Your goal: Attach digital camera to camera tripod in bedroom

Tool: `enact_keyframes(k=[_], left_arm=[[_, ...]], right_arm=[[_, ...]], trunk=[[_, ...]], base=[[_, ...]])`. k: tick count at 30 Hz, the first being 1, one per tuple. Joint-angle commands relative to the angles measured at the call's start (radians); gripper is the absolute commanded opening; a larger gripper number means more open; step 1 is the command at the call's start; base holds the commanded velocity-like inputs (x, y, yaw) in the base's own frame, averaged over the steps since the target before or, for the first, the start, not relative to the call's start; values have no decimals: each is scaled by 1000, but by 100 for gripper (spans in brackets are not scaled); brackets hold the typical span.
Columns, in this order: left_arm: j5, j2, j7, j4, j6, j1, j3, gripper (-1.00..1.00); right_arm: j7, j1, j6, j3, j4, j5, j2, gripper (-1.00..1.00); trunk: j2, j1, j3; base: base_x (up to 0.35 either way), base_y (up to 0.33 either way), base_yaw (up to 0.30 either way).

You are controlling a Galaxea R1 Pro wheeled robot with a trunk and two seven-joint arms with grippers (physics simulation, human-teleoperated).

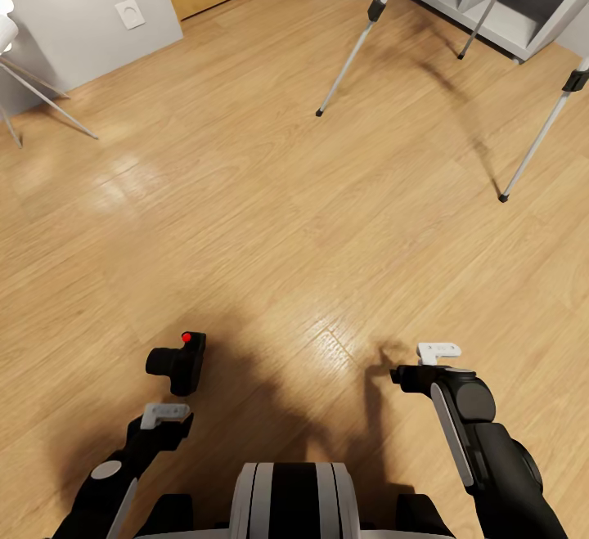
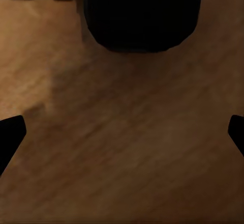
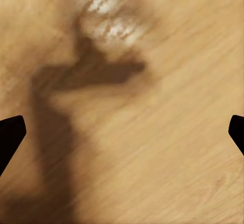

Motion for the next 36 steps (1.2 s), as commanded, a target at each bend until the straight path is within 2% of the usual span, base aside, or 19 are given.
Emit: enact_keyframes(k=[1, 8, 11, 14, 15, 17, 29, 31, 36], left_arm=[[-6, 0, -7, 0, 5, 0, 2, 100], [-7, 0, -6, 8, 0, 0, 2, 100], [-7, 0, -6, 10, -23, 0, 2, 100], [-7, 0, -5, 18, -74, 0, 2, 100], [-6, -3, 1, 44, -158, 0, 3, 100], [-6, -4, 3, 54, -176, 0, 3, 100], [-6, -7, 8, 86, -220, -4, 3, 100], [-6, -7, 9, 100, -222, -14, 3, 100], [-5, -7, 9, 198, -250, -70, 3, 100]], right_arm=[[-2, 0, 4, 1, -1, 0, 0, 100], [-2, 0, 4, 1, -1, 2, 0, 100], [-3, 0, 4, 1, -1, 2, 0, 100], [-3, 0, 4, 1, -1, 2, 0, 100], [-4, 0, 4, 1, -1, 2, 0, 100], [-4, 0, 4, 1, -1, 2, 0, 100], [-5, 0, 4, 2, -1, 2, 0, 100], [-5, 0, 4, 2, -1, 2, 0, 100], [-5, 0, 4, 3, -1, 3, 0, 100]], trunk=[[0, 0, -1], [0, 0, -1], [0, 0, -1], [0, 0, -1], [0, 0, -1], [0, 0, -1], [0, 0, -1], [0, 0, -1], [0, 0, -1]], base=[[0, 0, 0], [0, 0, 0], [0, 0, 0], [0, 0, 0], [0, 0, 0], [0, 0, 0], [0, 0, 0], [0, 0, 0], [0, 0, 0]])
